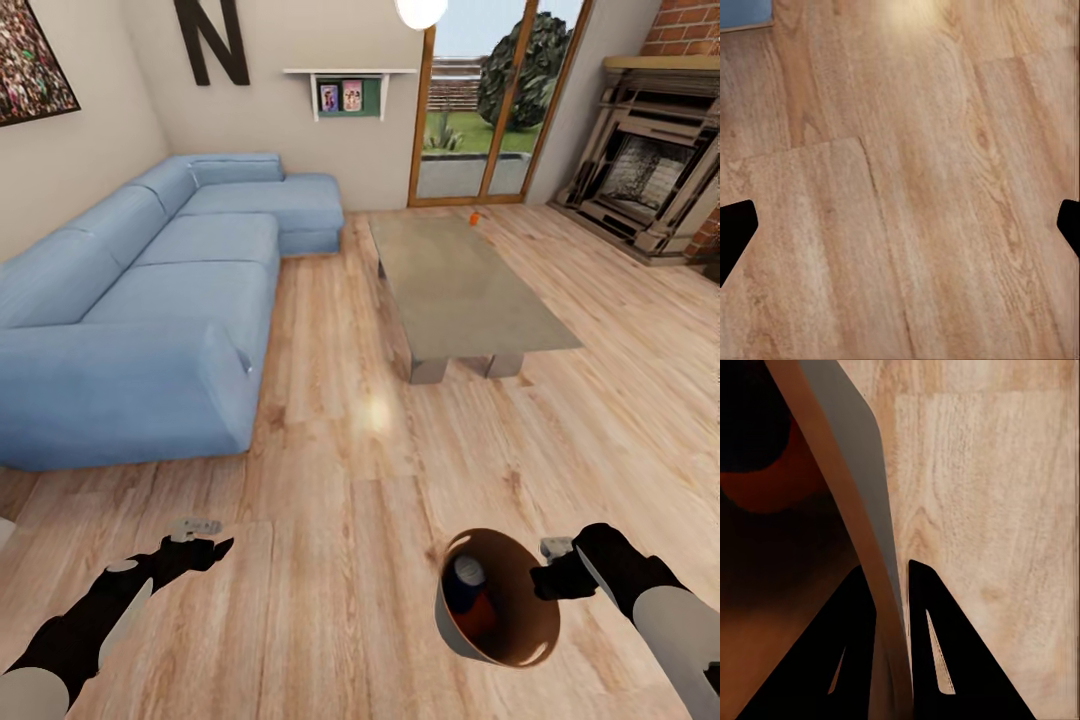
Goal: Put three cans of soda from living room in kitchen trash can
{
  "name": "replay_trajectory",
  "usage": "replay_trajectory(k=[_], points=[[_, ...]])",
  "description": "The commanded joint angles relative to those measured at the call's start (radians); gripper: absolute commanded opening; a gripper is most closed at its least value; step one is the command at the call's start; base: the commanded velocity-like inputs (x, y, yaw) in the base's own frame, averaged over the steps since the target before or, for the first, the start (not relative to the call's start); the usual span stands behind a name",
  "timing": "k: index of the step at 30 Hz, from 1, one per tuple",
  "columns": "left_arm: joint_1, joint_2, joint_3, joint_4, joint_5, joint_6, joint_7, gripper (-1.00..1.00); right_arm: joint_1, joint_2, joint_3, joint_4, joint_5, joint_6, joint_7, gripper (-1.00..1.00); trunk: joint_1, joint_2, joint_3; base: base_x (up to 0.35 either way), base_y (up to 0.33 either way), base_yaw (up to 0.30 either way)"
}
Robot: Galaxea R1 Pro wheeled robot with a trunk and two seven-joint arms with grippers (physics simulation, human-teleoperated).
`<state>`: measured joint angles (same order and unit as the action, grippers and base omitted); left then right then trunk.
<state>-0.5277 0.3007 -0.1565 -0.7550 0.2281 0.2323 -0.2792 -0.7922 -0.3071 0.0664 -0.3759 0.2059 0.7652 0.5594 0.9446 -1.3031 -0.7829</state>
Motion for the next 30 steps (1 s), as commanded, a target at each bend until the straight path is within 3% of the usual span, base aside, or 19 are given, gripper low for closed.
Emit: replay_trajectory(k=[1, 15, 30], points=[[0.0, 0.0, 0.0, 0.0, 0.0, 0.0, 0.0, 1.0, 0.0, 0.0, -0.002, 0.0, -0.019, 0.006, 0.004, -1.0, 0.0, 0.0, 0.002, 0.085, -0.309, 0.0], [0.0, 0.0, 0.001, 0.0, 0.0, 0.001, -0.001, 1.0, 0.001, 0.002, 0.0, 0.0, -0.019, 0.006, 0.001, -1.0, 0.0, 0.0, 0.022, 0.229, -0.236, 0.0], [0.0, 0.0, 0.001, 0.0, -0.001, 0.001, 0.001, 1.0, 0.001, 0.001, -0.002, 0.004, -0.02, 0.006, 0.006, -1.0, 0.0, 0.0, 0.025, 0.277, -0.199, 0.0]])
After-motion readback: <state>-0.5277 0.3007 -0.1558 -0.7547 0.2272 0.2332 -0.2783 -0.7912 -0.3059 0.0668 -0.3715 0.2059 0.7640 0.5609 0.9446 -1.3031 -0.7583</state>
